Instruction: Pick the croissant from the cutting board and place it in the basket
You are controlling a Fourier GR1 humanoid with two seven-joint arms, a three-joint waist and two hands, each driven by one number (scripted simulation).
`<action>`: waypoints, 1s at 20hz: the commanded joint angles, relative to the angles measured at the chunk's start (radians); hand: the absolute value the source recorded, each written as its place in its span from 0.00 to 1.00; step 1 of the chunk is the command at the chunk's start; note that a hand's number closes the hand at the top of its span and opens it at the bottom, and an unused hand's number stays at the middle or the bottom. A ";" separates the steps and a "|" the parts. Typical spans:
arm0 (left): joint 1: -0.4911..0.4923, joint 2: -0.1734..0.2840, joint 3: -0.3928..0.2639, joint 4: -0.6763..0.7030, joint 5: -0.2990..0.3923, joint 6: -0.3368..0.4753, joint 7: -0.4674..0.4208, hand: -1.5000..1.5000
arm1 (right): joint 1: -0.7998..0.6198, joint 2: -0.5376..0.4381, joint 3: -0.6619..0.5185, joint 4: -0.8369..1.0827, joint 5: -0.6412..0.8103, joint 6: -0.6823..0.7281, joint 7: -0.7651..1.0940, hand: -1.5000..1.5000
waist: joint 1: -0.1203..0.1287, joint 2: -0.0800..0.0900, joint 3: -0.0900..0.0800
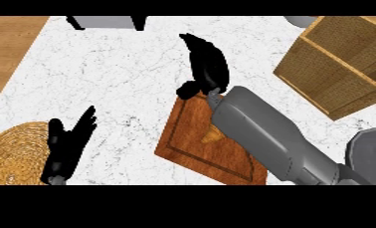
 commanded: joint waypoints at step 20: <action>0.078 0.013 0.039 0.015 0.028 -0.023 0.015 0.50 | -0.479 -0.104 -0.118 -0.084 -0.445 0.968 0.699 0.00 | -0.047 0.007 0.000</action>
